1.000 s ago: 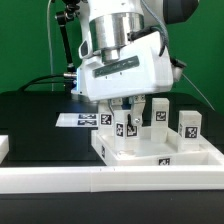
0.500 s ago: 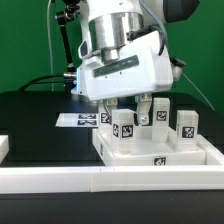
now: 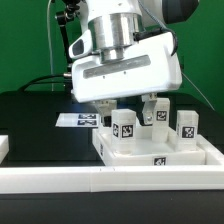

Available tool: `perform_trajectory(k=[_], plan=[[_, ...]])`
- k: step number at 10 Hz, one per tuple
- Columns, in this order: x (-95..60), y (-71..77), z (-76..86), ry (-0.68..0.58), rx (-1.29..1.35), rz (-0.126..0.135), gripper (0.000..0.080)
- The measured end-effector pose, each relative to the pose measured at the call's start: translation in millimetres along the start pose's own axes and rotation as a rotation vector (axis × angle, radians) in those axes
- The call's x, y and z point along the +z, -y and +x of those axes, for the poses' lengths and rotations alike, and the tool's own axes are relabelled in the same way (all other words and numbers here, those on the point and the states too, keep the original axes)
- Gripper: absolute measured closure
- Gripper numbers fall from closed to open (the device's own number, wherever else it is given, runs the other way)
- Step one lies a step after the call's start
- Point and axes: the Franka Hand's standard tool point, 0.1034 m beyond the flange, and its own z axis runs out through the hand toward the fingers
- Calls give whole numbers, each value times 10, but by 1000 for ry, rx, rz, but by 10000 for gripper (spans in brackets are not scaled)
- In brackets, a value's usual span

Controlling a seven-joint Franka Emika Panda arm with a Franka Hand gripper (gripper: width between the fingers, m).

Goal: Assemble square table

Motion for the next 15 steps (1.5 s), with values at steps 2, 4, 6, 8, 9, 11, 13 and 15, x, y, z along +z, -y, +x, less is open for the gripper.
perform_trajectory(k=[2,4,6,8,9,11,13,15], plan=[[-5,-12,9,2,-161,-5,151],[-46,-22,64,-4,-402,-25,151],[-58,53,60,-8,-562,-37,151],[-60,67,61,-8,-689,-42,151],[-60,74,59,-9,-769,-45,151],[-56,25,90,-4,-885,-49,151],[-58,-14,120,-4,-875,-50,151],[-50,-18,115,-3,-875,-51,400]])
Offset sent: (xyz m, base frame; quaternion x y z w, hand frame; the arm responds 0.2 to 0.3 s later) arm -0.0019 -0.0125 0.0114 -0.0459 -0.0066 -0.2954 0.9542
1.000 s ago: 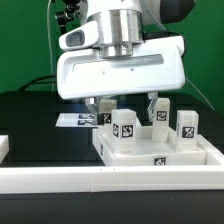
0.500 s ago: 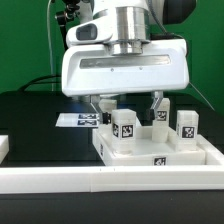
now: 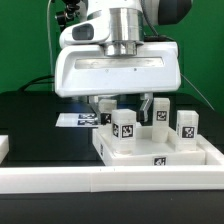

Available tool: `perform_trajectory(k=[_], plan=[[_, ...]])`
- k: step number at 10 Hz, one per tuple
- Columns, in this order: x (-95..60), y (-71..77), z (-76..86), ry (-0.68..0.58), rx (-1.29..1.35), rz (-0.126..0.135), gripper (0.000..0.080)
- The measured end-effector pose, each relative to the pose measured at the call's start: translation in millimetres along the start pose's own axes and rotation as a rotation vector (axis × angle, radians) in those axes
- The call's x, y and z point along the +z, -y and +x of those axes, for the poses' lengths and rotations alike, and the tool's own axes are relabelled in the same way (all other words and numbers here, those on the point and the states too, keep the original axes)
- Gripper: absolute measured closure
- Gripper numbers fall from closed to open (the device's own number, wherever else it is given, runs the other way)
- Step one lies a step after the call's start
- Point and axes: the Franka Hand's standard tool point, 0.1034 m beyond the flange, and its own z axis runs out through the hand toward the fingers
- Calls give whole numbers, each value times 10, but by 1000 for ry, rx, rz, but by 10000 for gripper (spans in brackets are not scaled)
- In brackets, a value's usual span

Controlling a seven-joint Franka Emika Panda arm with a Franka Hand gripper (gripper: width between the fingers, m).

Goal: Assemble square table

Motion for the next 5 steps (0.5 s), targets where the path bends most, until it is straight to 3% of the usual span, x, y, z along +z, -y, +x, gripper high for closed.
perform_trajectory(k=[1,2,5], plan=[[4,1,-3,1,7,0,400],[7,3,-4,1,26,1,511],[14,8,-10,1,142,3,511]])
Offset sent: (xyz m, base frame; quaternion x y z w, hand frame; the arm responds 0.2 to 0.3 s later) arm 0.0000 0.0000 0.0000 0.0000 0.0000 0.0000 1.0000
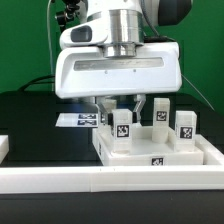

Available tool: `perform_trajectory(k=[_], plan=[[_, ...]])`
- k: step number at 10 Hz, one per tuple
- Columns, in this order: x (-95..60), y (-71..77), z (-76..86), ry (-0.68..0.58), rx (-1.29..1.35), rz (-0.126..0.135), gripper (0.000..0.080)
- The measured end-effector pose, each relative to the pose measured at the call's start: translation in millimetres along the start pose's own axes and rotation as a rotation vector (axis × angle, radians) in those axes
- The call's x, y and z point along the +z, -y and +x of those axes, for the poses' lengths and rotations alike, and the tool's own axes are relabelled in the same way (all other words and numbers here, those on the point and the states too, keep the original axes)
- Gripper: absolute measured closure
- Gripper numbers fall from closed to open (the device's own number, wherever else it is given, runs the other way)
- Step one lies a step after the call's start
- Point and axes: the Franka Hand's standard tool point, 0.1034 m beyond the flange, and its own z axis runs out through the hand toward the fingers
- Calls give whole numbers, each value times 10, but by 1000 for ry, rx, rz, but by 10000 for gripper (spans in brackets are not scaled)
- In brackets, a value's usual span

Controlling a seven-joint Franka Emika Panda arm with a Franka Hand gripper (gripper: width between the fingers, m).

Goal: Assemble square table

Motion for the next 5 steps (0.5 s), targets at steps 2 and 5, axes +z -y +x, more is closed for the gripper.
perform_trajectory(k=[2,5], plan=[[5,5,-8,-4,188,4,511],[13,22,-26,-27,549,9,511]])
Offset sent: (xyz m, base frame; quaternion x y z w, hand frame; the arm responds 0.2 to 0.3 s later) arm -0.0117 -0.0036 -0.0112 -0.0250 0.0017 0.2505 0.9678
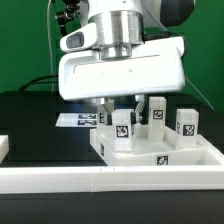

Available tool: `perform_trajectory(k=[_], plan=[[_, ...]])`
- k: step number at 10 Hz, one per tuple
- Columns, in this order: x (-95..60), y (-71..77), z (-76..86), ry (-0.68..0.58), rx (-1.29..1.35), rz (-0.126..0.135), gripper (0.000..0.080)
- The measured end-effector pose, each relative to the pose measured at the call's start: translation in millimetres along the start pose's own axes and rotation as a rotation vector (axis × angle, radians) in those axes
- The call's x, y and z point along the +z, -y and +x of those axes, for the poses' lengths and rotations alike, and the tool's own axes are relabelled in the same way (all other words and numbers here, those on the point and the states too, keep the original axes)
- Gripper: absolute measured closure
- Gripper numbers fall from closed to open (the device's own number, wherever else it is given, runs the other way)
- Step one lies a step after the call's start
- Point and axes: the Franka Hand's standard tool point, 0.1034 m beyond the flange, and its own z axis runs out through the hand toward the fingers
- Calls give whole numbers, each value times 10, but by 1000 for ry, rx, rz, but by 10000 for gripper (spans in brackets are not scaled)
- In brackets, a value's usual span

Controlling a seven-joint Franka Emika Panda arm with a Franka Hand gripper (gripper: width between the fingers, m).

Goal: Assemble square table

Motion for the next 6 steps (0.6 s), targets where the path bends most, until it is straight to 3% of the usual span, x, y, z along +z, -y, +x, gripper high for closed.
perform_trajectory(k=[6], plan=[[14,32,-40,4,548,4,504]])
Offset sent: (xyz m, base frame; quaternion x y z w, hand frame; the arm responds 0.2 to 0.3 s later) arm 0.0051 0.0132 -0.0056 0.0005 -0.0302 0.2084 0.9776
